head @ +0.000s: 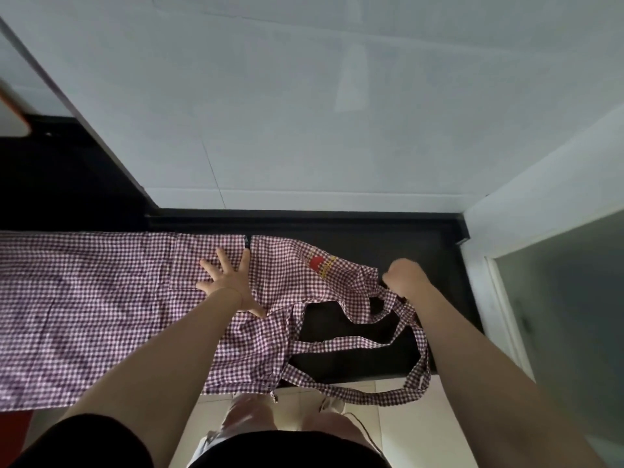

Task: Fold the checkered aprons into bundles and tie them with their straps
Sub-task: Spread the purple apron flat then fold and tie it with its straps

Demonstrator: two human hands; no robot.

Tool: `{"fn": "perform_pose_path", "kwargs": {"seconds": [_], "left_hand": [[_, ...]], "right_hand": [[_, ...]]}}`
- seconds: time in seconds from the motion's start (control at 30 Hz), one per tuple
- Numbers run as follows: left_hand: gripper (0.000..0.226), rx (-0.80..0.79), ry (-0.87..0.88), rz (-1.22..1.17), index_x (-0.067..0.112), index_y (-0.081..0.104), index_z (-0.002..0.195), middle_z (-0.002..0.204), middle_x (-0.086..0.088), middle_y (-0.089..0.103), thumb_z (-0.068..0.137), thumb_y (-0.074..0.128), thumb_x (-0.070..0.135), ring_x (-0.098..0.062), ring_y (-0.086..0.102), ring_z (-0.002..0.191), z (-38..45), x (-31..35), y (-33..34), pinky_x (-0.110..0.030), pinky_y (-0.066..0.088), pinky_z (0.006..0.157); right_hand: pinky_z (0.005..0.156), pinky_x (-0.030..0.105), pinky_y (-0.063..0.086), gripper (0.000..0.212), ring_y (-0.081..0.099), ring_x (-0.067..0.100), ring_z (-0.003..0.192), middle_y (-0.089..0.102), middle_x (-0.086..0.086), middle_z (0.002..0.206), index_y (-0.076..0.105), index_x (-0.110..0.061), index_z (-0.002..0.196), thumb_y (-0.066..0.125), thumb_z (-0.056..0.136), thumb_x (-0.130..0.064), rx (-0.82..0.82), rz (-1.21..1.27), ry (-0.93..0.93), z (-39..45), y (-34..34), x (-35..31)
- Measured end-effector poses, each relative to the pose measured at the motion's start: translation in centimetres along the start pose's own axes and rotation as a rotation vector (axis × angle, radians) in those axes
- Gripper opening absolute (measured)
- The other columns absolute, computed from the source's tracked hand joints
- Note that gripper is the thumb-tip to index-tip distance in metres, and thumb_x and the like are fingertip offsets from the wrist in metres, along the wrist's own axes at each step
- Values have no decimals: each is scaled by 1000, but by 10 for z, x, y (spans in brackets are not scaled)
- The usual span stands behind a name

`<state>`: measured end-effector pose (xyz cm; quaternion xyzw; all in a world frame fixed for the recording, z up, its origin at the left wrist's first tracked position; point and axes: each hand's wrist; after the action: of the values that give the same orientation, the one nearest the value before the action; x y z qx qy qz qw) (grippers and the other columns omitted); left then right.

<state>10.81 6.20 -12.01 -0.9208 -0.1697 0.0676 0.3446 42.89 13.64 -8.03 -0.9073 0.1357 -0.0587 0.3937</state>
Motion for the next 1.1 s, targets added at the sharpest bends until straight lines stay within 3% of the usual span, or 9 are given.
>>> {"fn": "perform_pose_path", "kwargs": {"seconds": [0.1, 0.2, 0.3, 0.43, 0.53, 0.7, 0.77, 0.97, 1.1], "left_hand": [[154, -2, -4, 3, 36, -30, 150, 153, -19, -41, 54, 87, 64, -54, -20, 143, 0, 0, 0, -71, 18, 112], [153, -11, -6, 8, 35, -31, 149, 152, -20, -42, 55, 87, 64, -54, -20, 143, 0, 0, 1, -70, 18, 113], [153, -10, -4, 11, 35, -31, 149, 152, -19, -42, 55, 86, 64, -54, -19, 143, 2, 0, 1, -70, 19, 113], [152, -8, -2, 7, 35, -31, 149, 152, -19, -42, 56, 86, 64, -54, -20, 143, 2, -1, 1, -70, 17, 113], [152, -12, 0, 8, 36, -31, 149, 152, -18, -42, 56, 86, 65, -54, -21, 143, 2, -1, 2, -70, 16, 113], [153, -12, -1, 4, 36, -32, 148, 151, -18, -43, 55, 86, 64, -54, -22, 143, 3, 0, 1, -70, 15, 114], [153, -18, -4, 5, 36, -33, 148, 151, -18, -44, 56, 86, 64, -54, -22, 143, 2, 0, 1, -70, 15, 113], [152, 1, -9, 0, 37, -32, 148, 152, -17, -42, 55, 85, 67, -53, -22, 143, 2, -1, 3, -71, 12, 113], [151, 17, 2, 7, 37, -31, 148, 153, -17, -41, 56, 84, 68, -53, -22, 143, 2, -2, 5, -71, 12, 113]], "right_hand": [[59, 28, 47, 39, 63, 18, 67, 69, 6, 82, 68, -5, 90, 54, 97, -41, 49, 389, 30, 3, 7, -15], [68, 30, 50, 56, 66, 19, 75, 70, 7, 85, 66, -7, 92, 63, 85, -63, -49, 264, -1, 4, 19, -27], [74, 32, 50, 36, 61, 18, 78, 65, 5, 88, 66, -8, 98, 65, 91, -43, 95, 169, -16, 7, 28, -34], [67, 27, 45, 21, 57, 14, 76, 65, 7, 99, 64, -5, 104, 52, 101, -21, 275, 949, 201, 17, 6, -26], [85, 33, 54, 29, 66, 23, 100, 66, 12, 116, 60, -3, 126, 51, 102, -16, 199, 1408, 388, 27, -14, -16], [98, 46, 50, 69, 63, 30, 109, 64, 11, 123, 55, -11, 127, 69, 81, -61, -116, 943, 319, 31, -2, -11], [105, 50, 44, 74, 56, 33, 120, 57, 13, 134, 51, -12, 135, 77, 78, -52, -185, 690, 233, 24, -2, -18], [106, 41, 42, 34, 54, 29, 124, 58, 13, 134, 59, -6, 129, 60, 98, -18, 261, 752, 48, 31, -1, -28], [108, 49, 41, 79, 45, 36, 133, 42, 18, 148, 34, -10, 147, 78, 84, -26, 61, 770, 145, 36, 2, -31]]}}
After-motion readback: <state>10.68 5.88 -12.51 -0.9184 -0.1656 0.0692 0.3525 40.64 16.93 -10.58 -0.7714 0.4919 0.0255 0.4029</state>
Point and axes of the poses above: each hand's wrist, its own z-axis towards the middle knuckle, its own y-axis out of the palm, x = y × z
